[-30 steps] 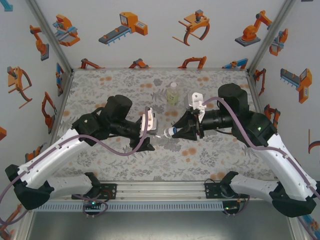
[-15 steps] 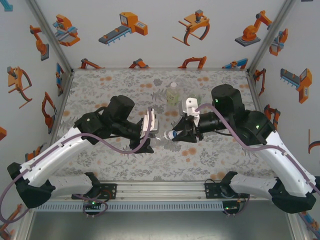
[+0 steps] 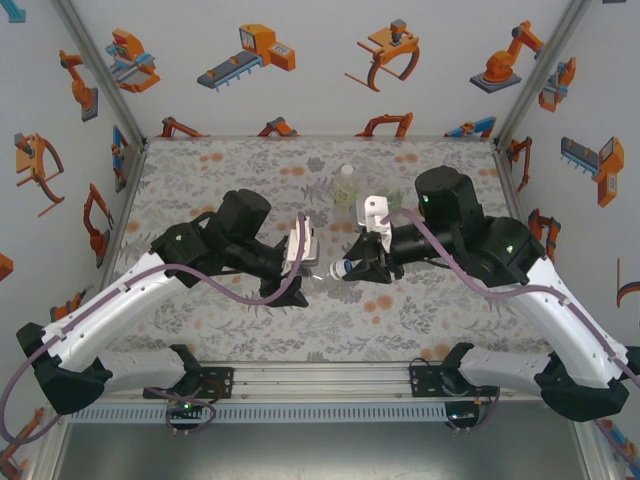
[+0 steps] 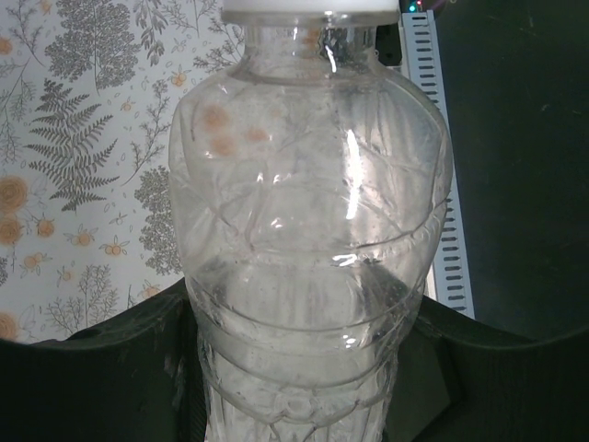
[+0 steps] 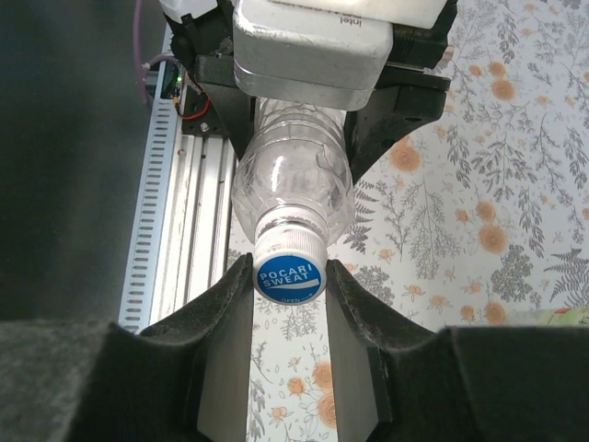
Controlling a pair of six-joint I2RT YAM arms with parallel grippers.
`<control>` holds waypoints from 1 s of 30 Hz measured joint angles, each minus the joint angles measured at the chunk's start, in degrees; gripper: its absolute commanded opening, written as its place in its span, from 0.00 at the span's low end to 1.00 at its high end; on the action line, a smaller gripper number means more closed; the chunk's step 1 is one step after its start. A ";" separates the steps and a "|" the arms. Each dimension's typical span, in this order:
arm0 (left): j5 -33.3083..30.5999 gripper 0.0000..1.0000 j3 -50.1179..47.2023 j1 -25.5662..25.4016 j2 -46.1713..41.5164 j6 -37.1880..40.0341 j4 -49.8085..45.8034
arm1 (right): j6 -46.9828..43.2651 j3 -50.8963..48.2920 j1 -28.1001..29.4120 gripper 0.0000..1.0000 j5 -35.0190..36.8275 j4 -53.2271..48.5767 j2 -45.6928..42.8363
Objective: Screw on the bottle caps
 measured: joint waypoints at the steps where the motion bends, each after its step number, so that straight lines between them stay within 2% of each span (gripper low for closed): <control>1: -0.02 0.00 0.00 0.00 0.02 0.02 -0.13 | 0.00 0.11 0.11 0.00 -0.15 -0.20 0.20; 4: -0.55 0.00 0.00 -0.02 0.20 0.02 -0.59 | 1.31 0.39 0.20 0.00 0.04 -0.68 0.81; 7: -2.29 0.00 0.02 -0.02 0.37 0.04 -0.94 | 7.85 0.42 0.20 0.00 2.40 -0.61 1.42; 14: -6.56 0.00 0.02 -0.02 0.57 0.57 -2.25 | 38.88 -0.09 0.17 0.00 10.10 -0.33 3.28; 19: -8.48 0.00 -0.09 -0.02 0.57 1.20 -3.91 | 61.88 -4.48 0.11 0.00 13.66 2.25 1.99; 20: -8.70 0.00 -0.24 -0.02 0.57 1.36 -3.89 | 66.55 -5.60 0.07 0.07 14.69 2.80 1.36; 26: -9.64 0.00 -0.96 -0.02 0.57 1.99 -3.04 | 91.21 -13.03 -0.11 0.18 18.43 7.21 -2.91; 30: -10.84 0.00 -1.88 0.00 0.50 2.14 -2.91 | 100.30 -16.74 -0.17 0.23 19.37 9.64 -4.31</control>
